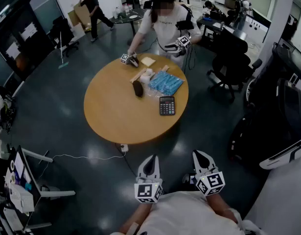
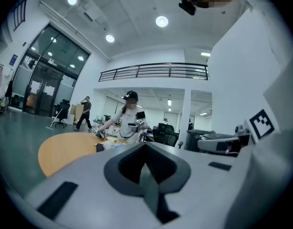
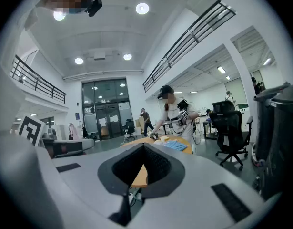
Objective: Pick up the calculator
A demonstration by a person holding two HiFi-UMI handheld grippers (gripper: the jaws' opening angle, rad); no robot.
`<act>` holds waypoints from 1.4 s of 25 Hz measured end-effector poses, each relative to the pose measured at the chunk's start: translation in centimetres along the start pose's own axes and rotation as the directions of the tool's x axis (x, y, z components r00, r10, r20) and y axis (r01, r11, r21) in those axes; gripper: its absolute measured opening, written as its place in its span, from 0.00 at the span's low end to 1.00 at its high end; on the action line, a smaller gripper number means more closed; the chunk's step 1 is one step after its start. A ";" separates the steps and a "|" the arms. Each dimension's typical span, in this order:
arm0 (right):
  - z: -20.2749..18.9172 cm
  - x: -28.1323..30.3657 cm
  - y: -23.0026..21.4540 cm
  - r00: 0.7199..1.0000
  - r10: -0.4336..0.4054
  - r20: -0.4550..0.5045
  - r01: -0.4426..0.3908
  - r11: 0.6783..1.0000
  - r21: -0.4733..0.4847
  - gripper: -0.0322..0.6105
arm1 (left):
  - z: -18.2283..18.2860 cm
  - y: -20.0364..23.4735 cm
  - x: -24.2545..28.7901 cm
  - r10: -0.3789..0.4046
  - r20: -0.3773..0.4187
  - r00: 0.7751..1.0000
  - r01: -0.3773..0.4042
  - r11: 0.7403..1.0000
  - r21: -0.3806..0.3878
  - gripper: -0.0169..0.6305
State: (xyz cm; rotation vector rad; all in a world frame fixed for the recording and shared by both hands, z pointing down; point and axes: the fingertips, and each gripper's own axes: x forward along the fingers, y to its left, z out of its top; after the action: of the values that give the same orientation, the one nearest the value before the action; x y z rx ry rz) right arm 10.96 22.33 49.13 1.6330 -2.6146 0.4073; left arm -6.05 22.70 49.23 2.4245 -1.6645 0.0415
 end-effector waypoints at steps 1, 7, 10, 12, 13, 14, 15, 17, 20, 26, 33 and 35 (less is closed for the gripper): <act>0.0 0.1 -0.1 1.000 0.001 0.000 -0.001 1.000 -0.001 0.07 | -0.1 0.0 0.1 0.000 -0.001 1.000 0.000 1.000 -0.001 0.04; 0.0 0.4 -0.5 1.000 0.015 -0.003 -0.015 1.000 -0.004 0.07 | -0.2 -0.3 0.8 0.000 -0.005 1.000 0.000 1.000 0.002 0.04; -0.1 0.5 -0.9 1.000 0.015 -0.001 -0.015 1.000 0.002 0.07 | -0.4 -0.5 1.1 0.002 -0.014 1.000 -0.002 1.000 0.004 0.04; 0.1 0.5 -1.2 1.000 0.014 0.014 -0.014 1.000 0.009 0.07 | -0.5 -0.6 1.4 0.005 -0.017 1.000 -0.005 1.000 0.007 0.04; 0.2 0.6 -1.5 1.000 0.014 0.021 -0.015 1.000 0.015 0.07 | -0.5 -0.7 1.5 0.007 -0.019 1.000 -0.007 1.000 0.009 0.04; 0.3 0.7 -1.7 1.000 0.014 0.025 -0.015 1.000 0.019 0.07 | -0.6 -0.7 1.8 0.009 -0.022 1.000 -0.009 1.000 0.010 0.04; 0.4 0.7 -2.0 1.000 0.014 0.026 -0.015 1.000 0.022 0.07 | -0.7 -0.8 2.0 0.011 -0.025 1.000 -0.010 1.000 0.012 0.04; 0.5 0.9 -2.7 1.000 0.017 0.024 -0.018 1.000 0.026 0.07 | -0.8 -1.1 2.5 0.015 -0.033 0.999 -0.015 1.000 0.014 0.04; 0.6 1.2 -3.9 0.999 0.033 0.015 -0.033 0.999 0.023 0.07 | -0.9 -1.3 3.2 0.032 -0.040 0.999 -0.032 0.999 0.006 0.04; -0.6 2.6 -6.9 0.995 0.098 -0.017 -0.097 0.994 0.045 0.07 | -1.7 -1.7 4.8 0.098 -0.043 0.994 -0.098 0.995 0.002 0.04; -0.8 6.7 -9.4 0.989 0.139 -0.050 -0.136 0.989 0.066 0.07 | -1.8 -1.3 8.5 0.129 -0.058 0.990 -0.131 0.991 -0.025 0.04; -0.8 8.6 -10.2 0.990 0.129 -0.049 -0.125 0.989 0.073 0.07 | -1.7 -0.6 11.0 0.107 -0.057 0.993 -0.109 0.994 -0.028 0.04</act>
State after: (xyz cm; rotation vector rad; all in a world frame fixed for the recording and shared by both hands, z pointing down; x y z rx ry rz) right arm 16.02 10.72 53.43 1.4561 -2.7022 0.5457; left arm -1.32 13.11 52.32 2.2872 -1.7564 0.0972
